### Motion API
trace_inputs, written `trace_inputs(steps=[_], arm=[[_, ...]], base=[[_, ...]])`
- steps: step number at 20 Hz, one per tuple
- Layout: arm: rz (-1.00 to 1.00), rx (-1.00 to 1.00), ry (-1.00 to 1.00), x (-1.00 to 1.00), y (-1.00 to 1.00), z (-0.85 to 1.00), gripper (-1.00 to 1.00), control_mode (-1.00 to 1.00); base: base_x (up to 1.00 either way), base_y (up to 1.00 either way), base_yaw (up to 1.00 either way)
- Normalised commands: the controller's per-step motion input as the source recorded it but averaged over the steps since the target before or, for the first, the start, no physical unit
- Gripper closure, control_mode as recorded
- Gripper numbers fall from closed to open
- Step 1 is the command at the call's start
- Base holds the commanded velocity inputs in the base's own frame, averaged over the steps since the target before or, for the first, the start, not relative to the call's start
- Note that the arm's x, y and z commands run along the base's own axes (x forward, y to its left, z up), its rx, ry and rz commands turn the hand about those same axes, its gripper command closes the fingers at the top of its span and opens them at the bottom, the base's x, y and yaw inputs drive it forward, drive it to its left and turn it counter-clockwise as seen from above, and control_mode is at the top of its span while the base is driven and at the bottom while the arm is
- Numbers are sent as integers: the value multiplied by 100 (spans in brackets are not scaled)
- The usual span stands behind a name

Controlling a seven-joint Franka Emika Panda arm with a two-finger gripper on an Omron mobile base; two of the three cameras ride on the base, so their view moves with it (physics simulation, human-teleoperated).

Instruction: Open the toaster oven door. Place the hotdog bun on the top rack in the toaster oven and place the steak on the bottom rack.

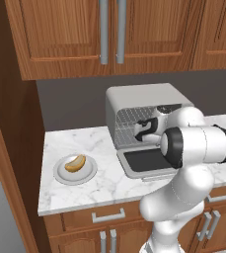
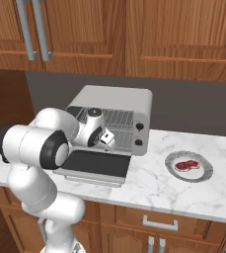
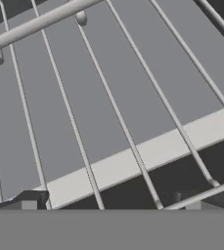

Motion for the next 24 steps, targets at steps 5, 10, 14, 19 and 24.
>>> trace_inputs(steps=[5,10,14,19,24], arm=[[21,-14,12,-51,10,-66,100,-100],[22,-16,10,-54,11,-69,100,-100],[22,-16,9,-58,10,-68,100,-100],[22,-15,10,-61,9,-66,100,-100],[21,-14,9,-61,10,-66,100,-100]], base=[[0,0,0],[0,0,0],[0,0,0],[0,0,0],[0,0,0]])
